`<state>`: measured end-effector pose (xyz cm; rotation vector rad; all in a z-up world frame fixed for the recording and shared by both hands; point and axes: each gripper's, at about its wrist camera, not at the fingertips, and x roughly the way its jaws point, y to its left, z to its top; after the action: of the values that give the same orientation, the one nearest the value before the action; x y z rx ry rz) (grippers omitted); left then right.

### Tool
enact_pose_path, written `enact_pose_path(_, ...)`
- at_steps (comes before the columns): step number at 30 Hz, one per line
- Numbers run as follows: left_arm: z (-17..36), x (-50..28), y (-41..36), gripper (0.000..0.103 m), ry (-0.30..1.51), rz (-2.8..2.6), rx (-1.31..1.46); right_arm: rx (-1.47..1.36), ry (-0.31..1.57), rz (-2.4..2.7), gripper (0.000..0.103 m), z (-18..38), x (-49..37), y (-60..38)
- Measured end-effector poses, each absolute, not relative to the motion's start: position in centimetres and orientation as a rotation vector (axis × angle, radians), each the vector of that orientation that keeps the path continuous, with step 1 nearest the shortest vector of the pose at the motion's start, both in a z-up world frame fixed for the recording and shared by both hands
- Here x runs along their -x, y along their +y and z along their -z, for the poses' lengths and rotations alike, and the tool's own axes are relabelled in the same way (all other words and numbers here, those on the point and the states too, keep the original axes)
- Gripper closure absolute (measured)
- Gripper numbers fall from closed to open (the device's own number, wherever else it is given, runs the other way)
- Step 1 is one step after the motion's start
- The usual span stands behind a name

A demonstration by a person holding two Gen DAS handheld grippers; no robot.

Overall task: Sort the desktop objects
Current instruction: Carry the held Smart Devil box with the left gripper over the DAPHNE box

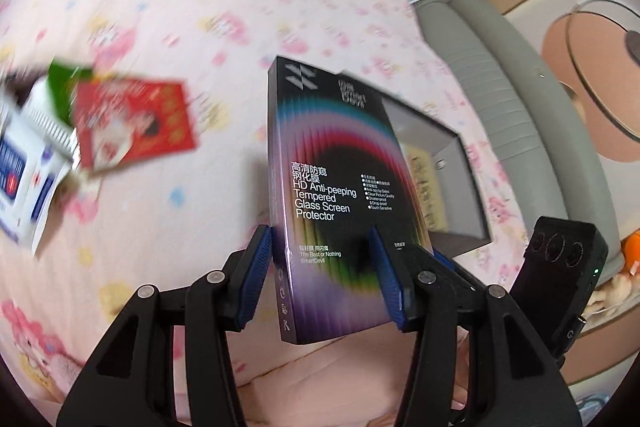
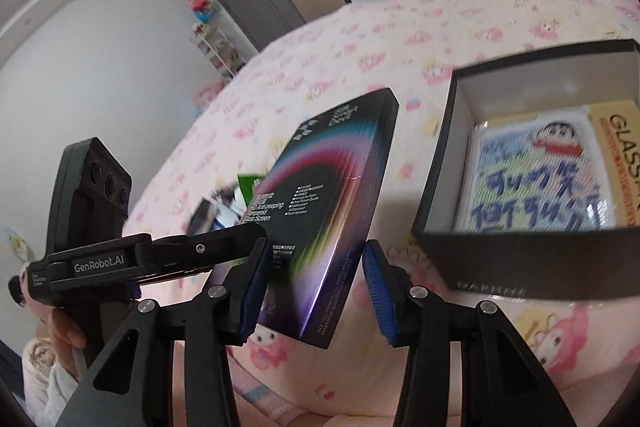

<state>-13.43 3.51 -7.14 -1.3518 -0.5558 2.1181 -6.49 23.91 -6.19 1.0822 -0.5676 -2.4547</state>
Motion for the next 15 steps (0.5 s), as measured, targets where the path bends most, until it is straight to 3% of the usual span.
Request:
enact_pose_path(6, 4.9, 16.7, 11.0, 0.052, -0.437, -2.034, 1.344, -1.041, -0.610, 2.562, 0.061, 4.0, 7.0, 29.6)
enact_pose_path(15, 9.5, 21.5, 24.8, 0.052, -0.422, -1.798, 1.487, -1.288, -0.771, 2.727, 0.061, 5.5, 8.4, 41.6)
